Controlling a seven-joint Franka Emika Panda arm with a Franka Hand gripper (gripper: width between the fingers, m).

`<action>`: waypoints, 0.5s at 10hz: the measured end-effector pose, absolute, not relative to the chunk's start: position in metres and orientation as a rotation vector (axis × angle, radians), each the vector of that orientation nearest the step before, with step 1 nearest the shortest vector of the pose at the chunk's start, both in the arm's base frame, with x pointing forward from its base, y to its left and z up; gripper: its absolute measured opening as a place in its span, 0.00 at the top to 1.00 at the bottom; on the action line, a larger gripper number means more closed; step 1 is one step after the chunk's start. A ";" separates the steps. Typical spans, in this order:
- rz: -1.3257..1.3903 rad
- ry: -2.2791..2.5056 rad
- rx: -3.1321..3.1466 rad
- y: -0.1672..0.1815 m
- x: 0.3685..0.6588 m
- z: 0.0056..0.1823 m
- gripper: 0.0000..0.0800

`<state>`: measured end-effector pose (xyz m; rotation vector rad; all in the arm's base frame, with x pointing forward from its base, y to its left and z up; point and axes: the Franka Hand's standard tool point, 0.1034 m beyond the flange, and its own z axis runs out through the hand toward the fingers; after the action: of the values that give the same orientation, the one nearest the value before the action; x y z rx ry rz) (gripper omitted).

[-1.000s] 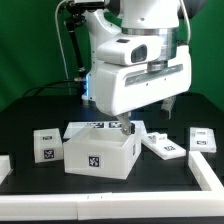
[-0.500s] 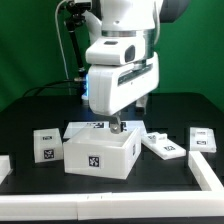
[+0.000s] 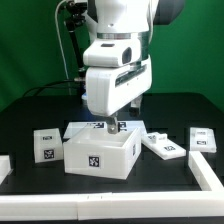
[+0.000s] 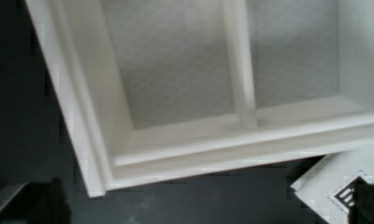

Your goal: Assemble cabinet

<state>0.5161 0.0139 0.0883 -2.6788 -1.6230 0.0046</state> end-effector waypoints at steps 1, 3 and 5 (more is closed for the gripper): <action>-0.038 -1.659 -2.671 0.020 0.498 0.087 0.00; -0.023 -1.671 -2.656 0.024 0.469 0.080 0.00; -0.010 -1.673 -2.650 0.023 0.460 0.076 0.00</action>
Offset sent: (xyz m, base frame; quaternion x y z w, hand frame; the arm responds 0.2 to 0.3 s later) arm -0.0701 0.0185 -0.0119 0.0296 0.0497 -0.0014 0.9983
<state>0.4604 0.0235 0.0763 -2.6495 -1.6727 -0.0100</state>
